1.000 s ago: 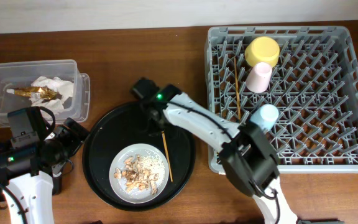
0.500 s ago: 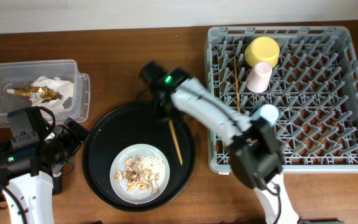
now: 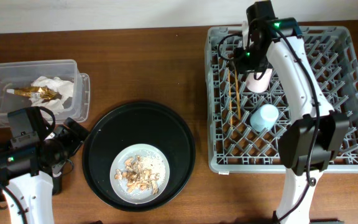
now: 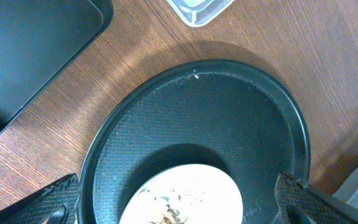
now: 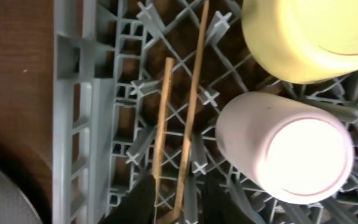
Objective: Sort waste into correct bins and load items into the dishwasher rack
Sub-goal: 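Carry the second chopstick to the rack and stand it upright, then retract the right gripper to the right side of the rack, then reach the left gripper to the white plate and grip its rim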
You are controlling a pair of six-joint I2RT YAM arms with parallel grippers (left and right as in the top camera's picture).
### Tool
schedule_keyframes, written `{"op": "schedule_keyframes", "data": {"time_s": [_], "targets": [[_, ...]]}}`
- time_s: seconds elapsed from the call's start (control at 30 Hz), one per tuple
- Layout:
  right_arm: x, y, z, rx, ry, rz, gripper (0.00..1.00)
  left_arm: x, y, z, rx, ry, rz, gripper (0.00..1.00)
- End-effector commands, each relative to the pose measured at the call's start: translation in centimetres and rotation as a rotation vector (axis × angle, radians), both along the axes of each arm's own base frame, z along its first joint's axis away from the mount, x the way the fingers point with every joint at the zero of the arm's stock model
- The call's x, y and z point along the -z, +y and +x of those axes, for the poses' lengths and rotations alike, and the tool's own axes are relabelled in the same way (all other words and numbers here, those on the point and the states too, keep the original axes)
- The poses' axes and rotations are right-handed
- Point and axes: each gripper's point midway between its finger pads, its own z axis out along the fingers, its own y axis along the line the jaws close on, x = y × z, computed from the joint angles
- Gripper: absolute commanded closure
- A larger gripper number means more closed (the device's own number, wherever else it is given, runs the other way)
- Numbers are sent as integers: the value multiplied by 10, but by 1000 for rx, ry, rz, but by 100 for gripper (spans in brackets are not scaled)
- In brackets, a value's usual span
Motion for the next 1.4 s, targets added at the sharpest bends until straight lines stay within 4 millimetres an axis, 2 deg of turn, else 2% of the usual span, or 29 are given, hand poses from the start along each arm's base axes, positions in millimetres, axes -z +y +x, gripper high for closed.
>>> {"op": "schedule_keyframes", "data": {"time_s": [0.0,0.1,0.13,0.17,0.2,0.23,0.27,0.3,0.33,0.37,0.43,0.5,0.57,0.9,0.93,1.03,1.1,1.17,1.23,1.3,1.33,1.37], "targets": [[4,7,-3,0,21,36,66,-4,3,1,-12,-11,8,1],[-5,5,-23,97,88,56,60,-4,3,1,-12,-11,8,1],[-19,3,-35,138,109,62,52,-4,3,1,-12,-11,8,1],[-45,1,-47,181,89,77,39,-4,3,1,-12,-11,8,1],[-66,-5,-55,218,56,92,36,-4,3,1,-12,-11,8,1],[-90,-15,-65,246,13,105,27,-4,3,1,-12,-11,8,1],[-106,-25,-74,266,-16,109,2,-4,3,1,-12,-11,8,1],[-132,-50,-94,325,-57,112,2,-4,3,1,-12,-11,8,1],[-148,-81,-116,408,-73,110,2,-4,3,1,-12,-11,8,1],[-156,-113,-136,507,-68,105,2,-4,3,1,-12,-11,8,1],[-159,-172,-161,672,-65,91,2,-4,3,1,-12,-11,8,1],[-155,-200,-173,766,-55,94,2,-4,3,1,-12,-11,8,0],[-154,-206,-175,782,-54,85,2,-4,3,1,-12,-11,8,1],[-154,-205,-175,782,-54,85,2,-5,0,2,-6,-15,-6,1],[-154,-206,-175,782,-54,85,2,-8,-21,7,47,-51,-114,1],[-154,-205,-175,782,-54,85,2,-11,-31,9,73,-69,-168,1],[-154,-206,-175,782,-54,85,2,-7,-58,-13,135,8,-301,1],[-154,-205,-175,782,-54,85,2,-13,-83,-20,392,-31,-315,1],[-154,-206,-175,782,-54,85,1,-17,-93,-20,467,-37,-289,1],[-154,-205,-175,782,-54,85,2,-36,-109,-16,601,-81,-241,1],[-154,-205,-175,782,-54,85,2,-61,-114,-21,678,-44,-37,0],[-154,-205,-175,782,-54,85,1,-66,-99,-26,558,23,89,1]]}}
